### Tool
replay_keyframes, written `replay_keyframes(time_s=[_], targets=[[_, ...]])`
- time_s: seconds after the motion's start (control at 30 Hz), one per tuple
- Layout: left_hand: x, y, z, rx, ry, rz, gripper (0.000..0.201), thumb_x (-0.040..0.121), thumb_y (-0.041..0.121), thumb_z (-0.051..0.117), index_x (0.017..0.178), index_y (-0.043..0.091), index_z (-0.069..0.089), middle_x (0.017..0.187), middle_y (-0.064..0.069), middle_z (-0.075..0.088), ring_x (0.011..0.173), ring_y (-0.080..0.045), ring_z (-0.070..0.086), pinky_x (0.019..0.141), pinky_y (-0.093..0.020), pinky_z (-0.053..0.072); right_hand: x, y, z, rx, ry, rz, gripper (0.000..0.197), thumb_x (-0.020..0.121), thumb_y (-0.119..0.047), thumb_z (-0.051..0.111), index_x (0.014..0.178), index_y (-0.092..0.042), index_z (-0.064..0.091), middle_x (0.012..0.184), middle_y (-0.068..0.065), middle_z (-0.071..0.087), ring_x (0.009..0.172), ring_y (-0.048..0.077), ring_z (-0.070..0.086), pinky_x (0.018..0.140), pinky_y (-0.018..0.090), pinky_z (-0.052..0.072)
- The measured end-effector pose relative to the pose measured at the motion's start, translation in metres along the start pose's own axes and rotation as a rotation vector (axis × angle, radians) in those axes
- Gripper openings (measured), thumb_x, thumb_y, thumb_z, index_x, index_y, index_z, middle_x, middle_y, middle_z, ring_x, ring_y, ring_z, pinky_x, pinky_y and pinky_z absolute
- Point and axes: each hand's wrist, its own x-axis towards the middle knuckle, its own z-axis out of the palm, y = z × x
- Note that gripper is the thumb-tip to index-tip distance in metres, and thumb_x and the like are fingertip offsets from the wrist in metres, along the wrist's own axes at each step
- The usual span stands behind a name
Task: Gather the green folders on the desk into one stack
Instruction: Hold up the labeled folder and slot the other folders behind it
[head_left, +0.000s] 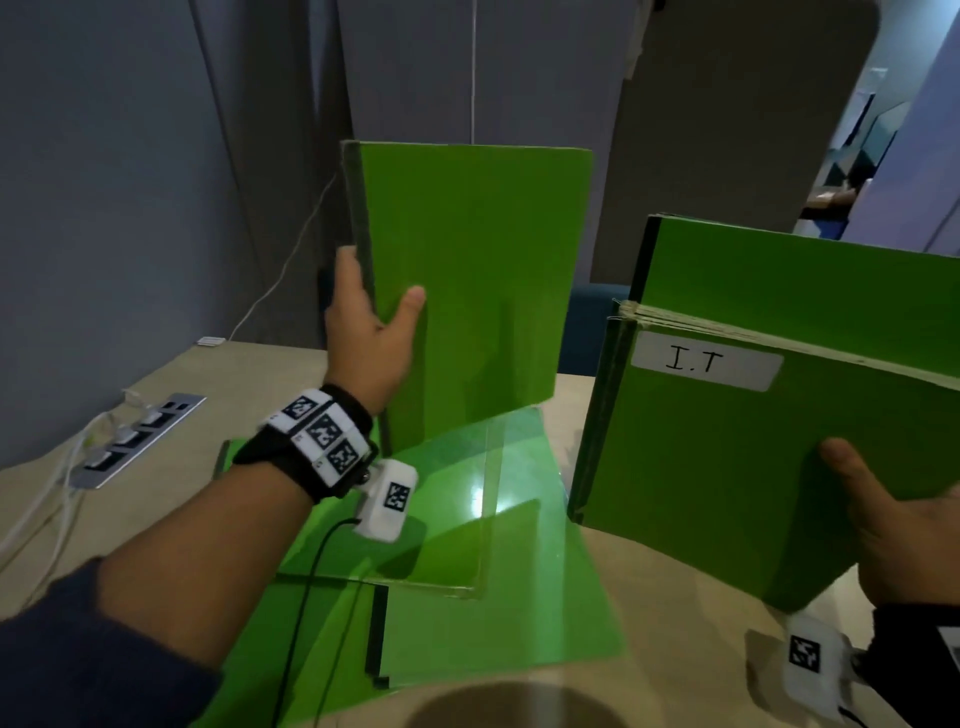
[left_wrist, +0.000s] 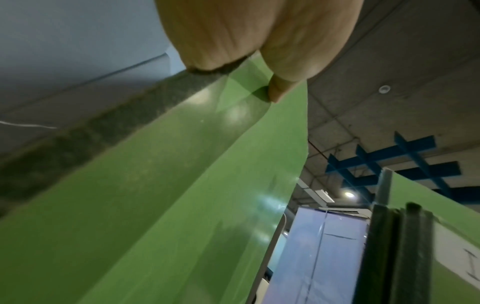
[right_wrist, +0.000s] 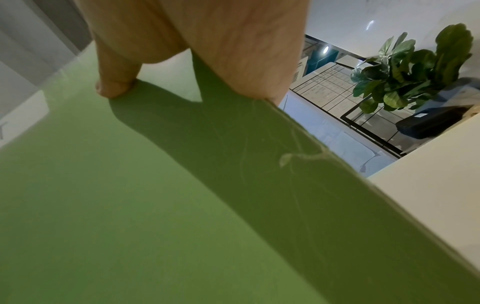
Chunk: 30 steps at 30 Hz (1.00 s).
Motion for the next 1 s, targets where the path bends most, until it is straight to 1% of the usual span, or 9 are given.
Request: replay_keyframes(time_s=[0.17, 0.3, 0.43, 0.57, 0.63, 0.7, 0.77, 0.87, 1.0], targets=[[-0.020, 0.006, 0.027, -0.152, 0.052, 0.017, 0.044, 0.096, 0.006, 0.067, 0.136, 0.005, 0.049, 0.117, 0.018, 0.061, 0.106, 0.014, 0.061, 0.094, -0.010, 0.047, -0.044, -0.099, 0.047, -0.056, -0.002, -0.081, 0.072, 0.077, -0.048, 0.078, 0.140, -0.017, 0.061, 0.125, -0.004, 0.067, 0.106, 0.016, 0.068, 0.074, 0.022, 0.057], [-0.006, 0.009, 0.010, -0.272, 0.235, 0.001, 0.057, 0.090, 0.006, 0.069, 0.140, 0.002, 0.044, 0.135, -0.005, 0.057, 0.120, -0.009, 0.060, 0.106, -0.016, 0.044, -0.055, -0.115, 0.050, 0.017, 0.052, -0.112, 0.075, 0.075, -0.042, 0.076, 0.141, -0.011, 0.059, 0.125, 0.003, 0.068, 0.110, 0.019, 0.067, 0.092, 0.035, 0.053], [0.015, 0.007, -0.023, -0.309, 0.297, 0.017, 0.054, 0.088, 0.006, 0.067, 0.134, -0.013, 0.046, 0.133, -0.023, 0.060, 0.120, -0.028, 0.062, 0.108, -0.039, 0.050, -0.052, -0.111, 0.050, 0.039, 0.043, -0.139, 0.072, 0.076, -0.042, 0.076, 0.139, -0.010, 0.060, 0.126, 0.000, 0.068, 0.106, 0.016, 0.067, 0.083, 0.026, 0.057], [0.017, 0.008, -0.032, -0.367, 0.288, 0.021, 0.037, 0.087, 0.008, 0.064, 0.122, 0.000, 0.054, 0.120, -0.017, 0.064, 0.106, -0.017, 0.066, 0.101, -0.040, 0.054, -0.041, -0.100, 0.047, 0.016, 0.083, -0.123, 0.074, 0.069, -0.069, 0.080, 0.125, -0.022, 0.068, 0.107, -0.024, 0.074, 0.095, -0.006, 0.070, 0.077, 0.022, 0.062], [0.012, 0.006, -0.022, -0.390, 0.230, 0.000, 0.042, 0.086, 0.012, 0.066, 0.124, 0.002, 0.053, 0.123, -0.017, 0.063, 0.109, -0.020, 0.064, 0.102, -0.039, 0.053, -0.037, -0.094, 0.045, 0.050, 0.087, -0.112, 0.065, 0.071, -0.066, 0.082, 0.121, -0.026, 0.069, 0.107, -0.022, 0.075, 0.096, -0.007, 0.071, 0.079, 0.027, 0.063], [0.002, 0.005, 0.000, -0.387, 0.177, -0.053, 0.049, 0.086, 0.013, 0.069, 0.130, 0.001, 0.050, 0.132, -0.016, 0.061, 0.116, -0.020, 0.063, 0.104, -0.031, 0.051, -0.040, -0.099, 0.048, 0.035, 0.117, -0.144, 0.059, 0.076, -0.051, 0.079, 0.123, -0.018, 0.068, 0.099, -0.020, 0.073, 0.087, -0.016, 0.068, 0.069, 0.009, 0.058], [-0.013, 0.007, 0.026, -0.366, 0.128, -0.073, 0.054, 0.087, 0.009, 0.069, 0.134, -0.006, 0.049, 0.134, -0.013, 0.061, 0.113, -0.005, 0.065, 0.101, -0.020, 0.050, -0.044, -0.101, 0.050, 0.043, 0.106, -0.169, 0.062, 0.078, -0.040, 0.079, 0.134, -0.018, 0.063, 0.112, -0.017, 0.070, 0.099, -0.009, 0.068, 0.076, 0.014, 0.060], [-0.046, 0.013, 0.072, -0.292, 0.029, -0.043, 0.040, 0.094, 0.001, 0.068, 0.126, 0.013, 0.047, 0.110, 0.012, 0.060, 0.093, 0.029, 0.056, 0.087, 0.000, 0.044, -0.047, -0.112, 0.054, 0.045, 0.073, -0.157, 0.043, 0.078, -0.037, 0.078, 0.119, -0.034, 0.066, 0.113, -0.018, 0.069, 0.103, -0.006, 0.065, 0.081, 0.023, 0.061], [-0.088, 0.001, 0.136, -0.230, -0.268, -0.055, 0.033, 0.096, 0.044, 0.061, 0.120, 0.023, 0.049, 0.112, 0.000, 0.068, 0.104, -0.013, 0.068, 0.089, -0.046, 0.058, -0.047, -0.116, 0.058, 0.150, 0.094, -0.157, 0.043, 0.074, -0.054, 0.078, 0.110, -0.034, 0.067, 0.105, -0.019, 0.075, 0.098, -0.005, 0.069, 0.086, 0.028, 0.058]])
